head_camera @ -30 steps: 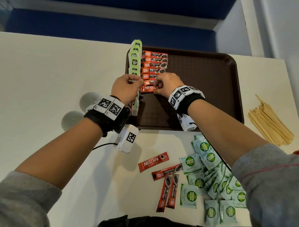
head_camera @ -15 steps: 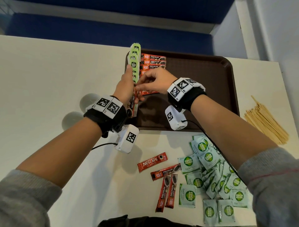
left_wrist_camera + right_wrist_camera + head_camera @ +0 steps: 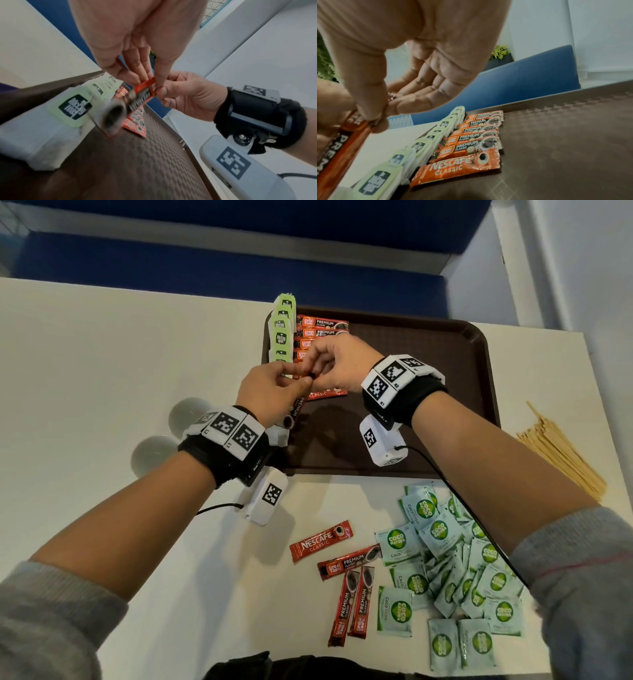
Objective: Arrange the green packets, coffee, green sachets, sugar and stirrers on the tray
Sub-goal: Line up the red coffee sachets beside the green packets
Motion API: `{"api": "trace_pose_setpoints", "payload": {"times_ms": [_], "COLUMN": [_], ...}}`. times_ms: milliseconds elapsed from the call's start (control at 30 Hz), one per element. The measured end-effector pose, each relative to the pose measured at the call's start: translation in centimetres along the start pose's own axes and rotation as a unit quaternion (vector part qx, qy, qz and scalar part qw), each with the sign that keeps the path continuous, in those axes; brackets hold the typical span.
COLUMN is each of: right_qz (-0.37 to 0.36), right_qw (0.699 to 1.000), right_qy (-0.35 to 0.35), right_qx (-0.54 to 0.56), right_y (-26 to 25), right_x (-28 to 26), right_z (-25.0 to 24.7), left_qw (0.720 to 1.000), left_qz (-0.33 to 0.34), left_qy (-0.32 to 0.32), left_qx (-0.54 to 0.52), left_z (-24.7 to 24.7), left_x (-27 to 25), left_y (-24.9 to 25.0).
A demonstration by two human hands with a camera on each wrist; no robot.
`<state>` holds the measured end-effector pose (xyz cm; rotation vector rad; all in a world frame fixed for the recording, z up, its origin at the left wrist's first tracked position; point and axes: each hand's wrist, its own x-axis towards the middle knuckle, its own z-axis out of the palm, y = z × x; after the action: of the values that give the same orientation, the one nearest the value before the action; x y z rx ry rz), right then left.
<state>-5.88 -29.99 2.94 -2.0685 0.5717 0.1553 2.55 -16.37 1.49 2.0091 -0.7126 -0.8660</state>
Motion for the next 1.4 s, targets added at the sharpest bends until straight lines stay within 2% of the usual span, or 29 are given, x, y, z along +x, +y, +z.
{"api": "trace_pose_setpoints", "payload": {"times_ms": [100, 167, 300, 533, 633, 733, 800, 867, 967, 1100, 1267, 1400], "right_qz": [0.017, 0.018, 0.05, 0.07, 0.075, 0.08, 0.082, 0.087, 0.104, 0.12, 0.101, 0.075], "right_qw": [1.0, 0.999, 0.999, 0.995, 0.995, 0.995, 0.995, 0.993, 0.989, 0.983, 0.978, 0.97], "right_qy": [0.018, 0.027, -0.014, -0.007, -0.012, -0.02, -0.026, -0.036, -0.037, -0.002, 0.057, 0.132], "right_qx": [0.015, 0.026, -0.005, -0.071, -0.067, -0.05, -0.055, -0.072, -0.103, -0.136, -0.174, -0.187], "right_y": [-0.1, -0.2, 0.9, 3.0, 3.4, 3.8, 4.1, 4.5, 4.9, 5.4, 5.9, 6.2], "right_x": [-0.2, -0.5, -0.7, -0.9, -0.9, -0.9, -1.0, -0.9, -1.0, -0.9, -0.4, 0.0], "right_z": [-0.2, -0.3, 0.0, 0.3, 0.2, 0.0, -0.1, -0.2, -0.2, 0.7, 1.4, 1.1], "left_qw": [1.0, 0.999, 0.99, 0.966, 0.966, 0.98, 0.996, 0.994, 0.964, 0.924, 0.849, 0.84], "left_qz": [0.011, -0.005, -0.055, -0.124, -0.136, -0.125, -0.077, -0.004, 0.079, 0.11, 0.133, 0.122], "left_qy": [0.013, 0.029, 0.055, 0.031, 0.031, 0.028, 0.024, 0.024, 0.016, -0.028, -0.053, -0.046], "left_qx": [-0.007, -0.039, -0.12, -0.224, -0.219, -0.155, -0.036, 0.105, 0.253, 0.366, 0.508, 0.526], "left_z": [0.0, 0.1, 0.1, 0.9, 1.1, 1.1, 1.1, 1.3, 1.6, 2.4, 3.7, 4.1], "left_x": [0.1, 0.2, 0.6, 1.2, 1.3, 1.1, 0.8, 0.5, 0.3, 0.6, 1.1, 1.6], "left_y": [-0.1, -0.3, -0.7, -0.8, -0.9, -1.3, -1.2, -1.0, -0.6, -0.2, 0.3, -0.3]}}
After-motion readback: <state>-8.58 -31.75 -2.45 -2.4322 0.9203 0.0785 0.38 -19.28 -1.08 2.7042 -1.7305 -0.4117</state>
